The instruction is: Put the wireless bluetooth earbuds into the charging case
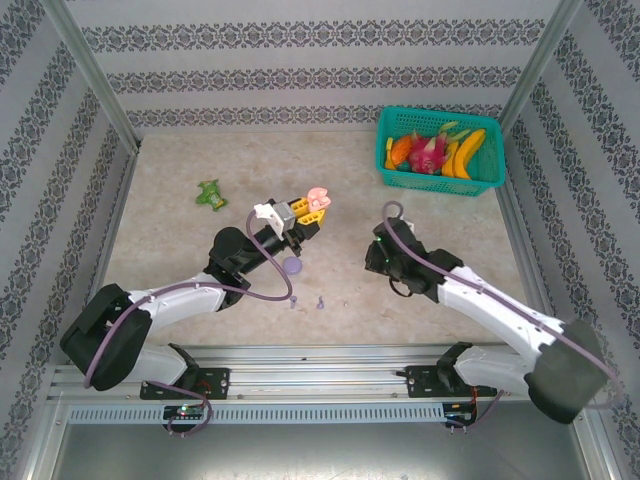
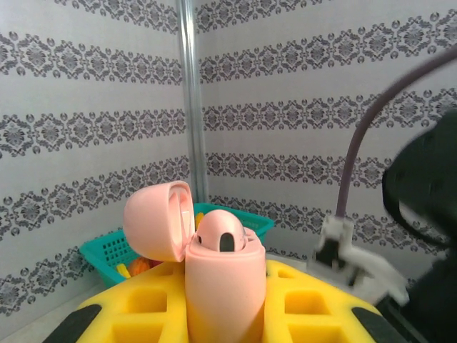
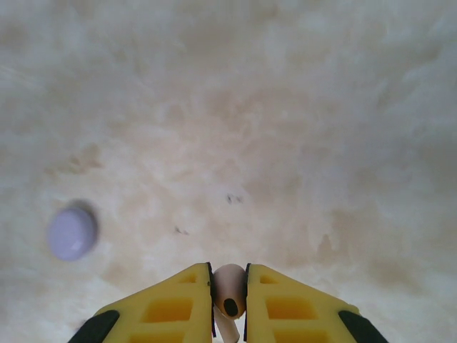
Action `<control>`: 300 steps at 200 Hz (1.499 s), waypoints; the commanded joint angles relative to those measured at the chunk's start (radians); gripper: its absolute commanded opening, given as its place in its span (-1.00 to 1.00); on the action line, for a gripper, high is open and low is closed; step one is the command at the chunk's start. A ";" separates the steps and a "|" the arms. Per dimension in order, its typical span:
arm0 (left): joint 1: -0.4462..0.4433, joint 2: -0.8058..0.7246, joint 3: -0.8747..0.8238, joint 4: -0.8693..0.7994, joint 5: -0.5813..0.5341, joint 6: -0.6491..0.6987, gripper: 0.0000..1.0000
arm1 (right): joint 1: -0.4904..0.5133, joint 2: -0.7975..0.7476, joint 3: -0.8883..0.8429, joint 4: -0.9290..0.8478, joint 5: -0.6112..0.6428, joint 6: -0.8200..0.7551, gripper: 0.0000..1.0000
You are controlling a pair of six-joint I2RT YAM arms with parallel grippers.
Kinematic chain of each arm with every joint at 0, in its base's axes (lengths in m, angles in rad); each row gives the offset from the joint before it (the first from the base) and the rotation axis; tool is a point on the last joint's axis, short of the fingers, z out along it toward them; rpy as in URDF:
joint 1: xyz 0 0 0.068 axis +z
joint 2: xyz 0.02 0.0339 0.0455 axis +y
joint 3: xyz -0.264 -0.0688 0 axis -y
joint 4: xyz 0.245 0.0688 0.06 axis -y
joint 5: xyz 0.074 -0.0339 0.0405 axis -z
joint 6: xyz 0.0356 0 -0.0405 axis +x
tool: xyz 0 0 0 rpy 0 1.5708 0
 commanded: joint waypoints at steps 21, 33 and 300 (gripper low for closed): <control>-0.007 -0.049 0.024 -0.063 0.107 0.009 -1.00 | -0.069 -0.129 0.126 0.032 -0.059 -0.105 -0.72; -0.007 -0.052 0.031 -0.086 0.133 0.018 -1.00 | -0.082 -0.140 0.171 0.046 -0.088 -0.126 -0.72; -0.008 0.114 0.165 0.111 0.104 -0.109 -1.00 | -0.029 -0.057 0.164 0.612 -0.381 -0.038 -0.72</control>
